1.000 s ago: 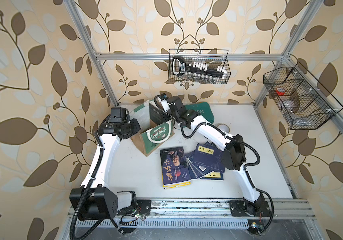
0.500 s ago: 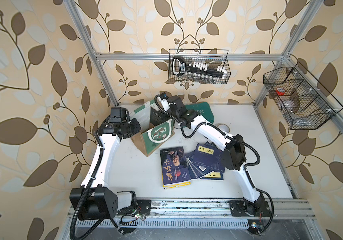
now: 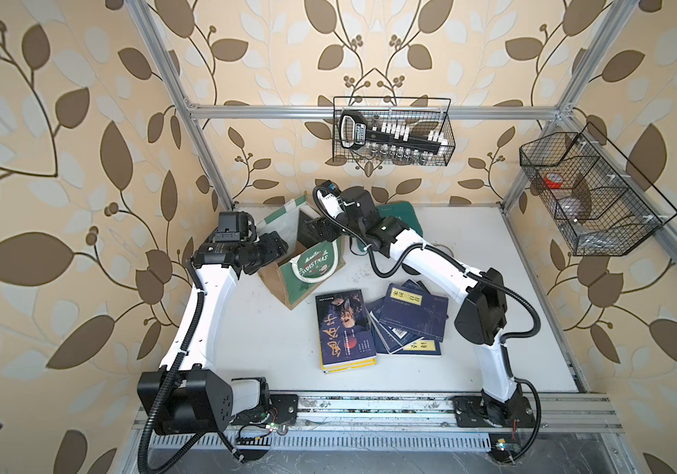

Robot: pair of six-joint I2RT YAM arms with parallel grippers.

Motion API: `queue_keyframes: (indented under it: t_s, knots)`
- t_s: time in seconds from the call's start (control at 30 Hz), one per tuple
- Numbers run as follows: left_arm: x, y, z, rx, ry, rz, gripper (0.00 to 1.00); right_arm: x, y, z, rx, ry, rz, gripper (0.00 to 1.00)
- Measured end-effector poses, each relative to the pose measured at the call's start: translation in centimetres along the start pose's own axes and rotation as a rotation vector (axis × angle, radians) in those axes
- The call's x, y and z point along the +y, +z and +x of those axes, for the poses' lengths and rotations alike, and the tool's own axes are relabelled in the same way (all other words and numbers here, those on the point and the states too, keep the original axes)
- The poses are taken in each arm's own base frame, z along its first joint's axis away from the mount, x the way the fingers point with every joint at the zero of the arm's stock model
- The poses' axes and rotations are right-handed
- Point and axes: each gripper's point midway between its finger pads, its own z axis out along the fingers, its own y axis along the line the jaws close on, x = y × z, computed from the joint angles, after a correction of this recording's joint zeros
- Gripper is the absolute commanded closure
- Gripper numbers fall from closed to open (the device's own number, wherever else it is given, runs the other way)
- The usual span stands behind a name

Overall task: Put the books into the canvas bag
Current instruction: Place the book in the canvas bag, then pick up the book from the book.

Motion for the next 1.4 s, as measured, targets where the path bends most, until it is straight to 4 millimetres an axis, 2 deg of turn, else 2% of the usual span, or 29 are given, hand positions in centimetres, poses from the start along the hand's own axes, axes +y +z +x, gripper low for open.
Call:
queue_keyframes:
  t_s: [0.03,0.13,0.17,0.27,0.4,0.6,0.67,0.77,0.93,1.03,1.27,1.4]
  knots:
    - [0.0,0.0,0.0,0.002,0.0,0.003,0.02,0.4,-0.9,-0.3,-0.011,0.001,-0.011,0.12]
    - [-0.3,0.0,0.2,0.01,0.005,0.019,0.01,1.1,-3.5,-0.3,-0.024,0.008,-0.033,0.08]
    - [-0.4,-0.1,0.2,0.011,0.006,0.024,0.01,1.3,-4.4,-0.1,-0.026,0.012,-0.041,0.03]
    - [-1.0,-0.6,0.4,0.011,0.013,0.052,0.01,1.4,-6.5,1.7,-0.006,0.027,-0.052,0.02]
    - [-2.3,-1.6,1.6,0.018,0.046,0.11,0.01,0.9,-8.5,5.7,0.06,0.057,-0.052,0.02]
    - [-3.8,-2.6,5.0,0.075,0.119,0.176,0.01,0.3,-10.9,13.4,0.193,0.136,-0.066,0.02]
    - [-4.0,-3.2,6.1,0.083,0.143,0.191,0.01,0.6,-11.0,15.7,0.237,0.167,-0.089,0.02]
    - [-4.1,-4.4,7.5,0.085,0.169,0.216,0.01,1.0,-10.9,18.0,0.294,0.213,-0.127,0.02]
    - [-4.0,-6.9,10.3,0.078,0.199,0.279,0.01,1.1,-10.0,19.7,0.339,0.263,-0.168,0.02]
    - [-3.4,-7.6,11.9,0.092,0.195,0.289,0.01,1.0,-9.5,20.6,0.364,0.28,-0.18,0.02]
    - [-2.5,-6.7,15.4,0.195,0.14,0.324,0.01,1.0,-8.4,23.3,0.433,0.312,-0.193,0.02]
    - [-2.6,-6.0,17.0,0.261,0.11,0.34,0.01,1.0,-8.6,25.0,0.472,0.327,-0.191,0.02]
